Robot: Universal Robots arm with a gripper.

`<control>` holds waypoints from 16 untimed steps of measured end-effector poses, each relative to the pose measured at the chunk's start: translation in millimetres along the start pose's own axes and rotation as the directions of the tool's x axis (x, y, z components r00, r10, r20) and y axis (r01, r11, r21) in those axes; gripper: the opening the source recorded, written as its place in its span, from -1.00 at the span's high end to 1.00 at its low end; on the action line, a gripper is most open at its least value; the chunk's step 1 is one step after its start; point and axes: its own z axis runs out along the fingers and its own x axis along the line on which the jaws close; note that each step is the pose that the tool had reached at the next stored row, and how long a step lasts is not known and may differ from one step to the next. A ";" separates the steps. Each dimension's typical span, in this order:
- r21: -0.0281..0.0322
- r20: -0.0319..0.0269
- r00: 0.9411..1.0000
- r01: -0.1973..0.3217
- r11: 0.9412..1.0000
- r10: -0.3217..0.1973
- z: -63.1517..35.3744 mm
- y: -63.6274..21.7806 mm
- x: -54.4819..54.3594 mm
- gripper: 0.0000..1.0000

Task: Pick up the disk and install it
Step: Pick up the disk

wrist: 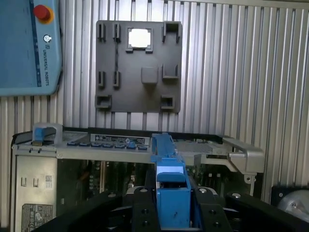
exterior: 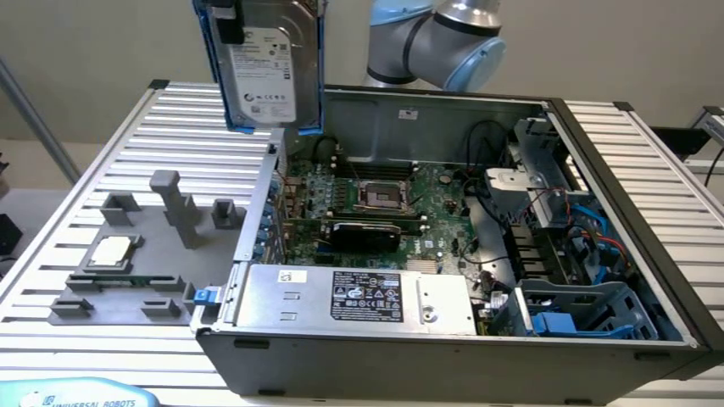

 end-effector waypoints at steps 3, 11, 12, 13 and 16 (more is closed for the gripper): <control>0.000 0.000 1.000 0.000 1.000 0.000 -0.2 -13.6 4.6 0.35; 0.000 0.000 1.000 0.000 1.000 0.000 -0.8 -49.7 17.0 0.35; -0.001 0.000 1.000 0.000 1.000 0.000 -1.0 -54.2 18.5 0.35; 0.000 0.000 1.000 0.000 1.000 0.000 -1.0 -58.7 20.0 0.35; 0.000 0.000 1.000 0.000 1.000 0.000 -1.2 -72.0 24.5 0.35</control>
